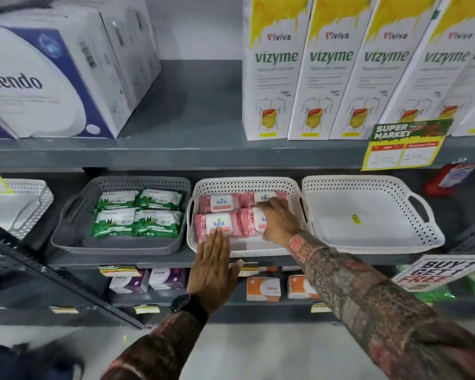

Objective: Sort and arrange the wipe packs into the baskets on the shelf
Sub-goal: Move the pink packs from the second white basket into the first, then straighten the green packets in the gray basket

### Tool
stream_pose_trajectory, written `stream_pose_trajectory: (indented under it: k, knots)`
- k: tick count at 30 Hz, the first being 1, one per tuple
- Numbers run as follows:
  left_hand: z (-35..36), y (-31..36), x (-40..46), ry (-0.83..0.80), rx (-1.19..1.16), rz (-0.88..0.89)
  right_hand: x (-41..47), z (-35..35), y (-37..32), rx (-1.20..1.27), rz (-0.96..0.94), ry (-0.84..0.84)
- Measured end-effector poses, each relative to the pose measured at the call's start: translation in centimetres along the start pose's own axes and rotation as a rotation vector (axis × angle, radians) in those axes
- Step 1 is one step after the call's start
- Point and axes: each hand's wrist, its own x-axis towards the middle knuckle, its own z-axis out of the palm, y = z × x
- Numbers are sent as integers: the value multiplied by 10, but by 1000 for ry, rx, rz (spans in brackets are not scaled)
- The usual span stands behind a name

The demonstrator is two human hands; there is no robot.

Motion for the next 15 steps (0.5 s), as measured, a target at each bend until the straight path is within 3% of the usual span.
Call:
stream_pose_trajectory:
  k: [8,15]
  knots:
    - [-16,-17,-1,57,-183,21,-3,-15,-29,18,-31,119]
    - [-68,-137,-5,190,-312,-109,12,-13,-130,85,-247,175]
